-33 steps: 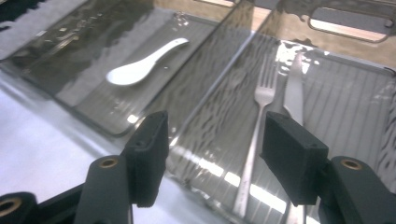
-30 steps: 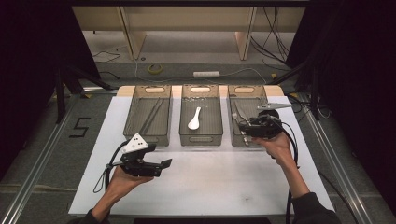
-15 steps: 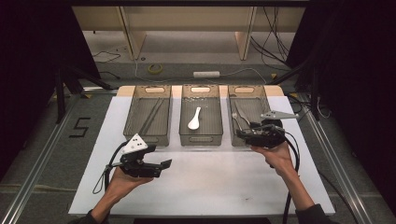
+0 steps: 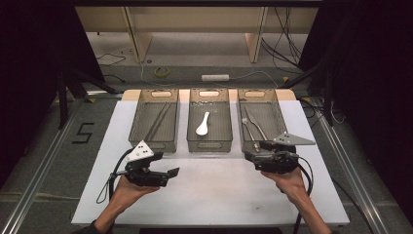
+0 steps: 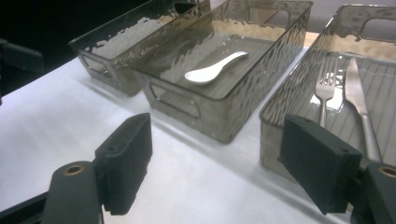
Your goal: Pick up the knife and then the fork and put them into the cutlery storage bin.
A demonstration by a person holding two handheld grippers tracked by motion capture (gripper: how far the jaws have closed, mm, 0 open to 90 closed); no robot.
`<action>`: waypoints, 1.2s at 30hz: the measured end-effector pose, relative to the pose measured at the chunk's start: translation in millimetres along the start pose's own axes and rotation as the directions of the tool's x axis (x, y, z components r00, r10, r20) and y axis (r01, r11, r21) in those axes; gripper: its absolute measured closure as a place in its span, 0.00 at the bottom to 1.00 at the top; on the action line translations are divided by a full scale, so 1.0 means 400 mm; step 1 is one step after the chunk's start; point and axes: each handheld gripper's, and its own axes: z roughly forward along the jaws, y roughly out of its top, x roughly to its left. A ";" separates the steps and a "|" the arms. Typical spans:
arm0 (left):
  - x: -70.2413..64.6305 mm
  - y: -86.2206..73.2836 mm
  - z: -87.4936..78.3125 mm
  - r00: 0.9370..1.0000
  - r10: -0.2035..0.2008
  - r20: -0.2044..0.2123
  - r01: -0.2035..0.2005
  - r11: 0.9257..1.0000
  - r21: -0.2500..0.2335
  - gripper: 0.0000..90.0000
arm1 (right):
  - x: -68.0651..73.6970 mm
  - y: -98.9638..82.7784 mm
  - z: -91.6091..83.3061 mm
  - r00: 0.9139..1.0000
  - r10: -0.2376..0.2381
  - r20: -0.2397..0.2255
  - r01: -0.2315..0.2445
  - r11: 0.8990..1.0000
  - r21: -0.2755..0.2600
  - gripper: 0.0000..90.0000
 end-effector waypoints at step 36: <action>-0.001 -0.007 -0.006 0.999 -0.022 0.032 0.023 1.000 -0.005 0.18 | 0.046 -0.119 -0.068 1.000 -0.001 -0.021 0.001 0.999 -0.034 0.21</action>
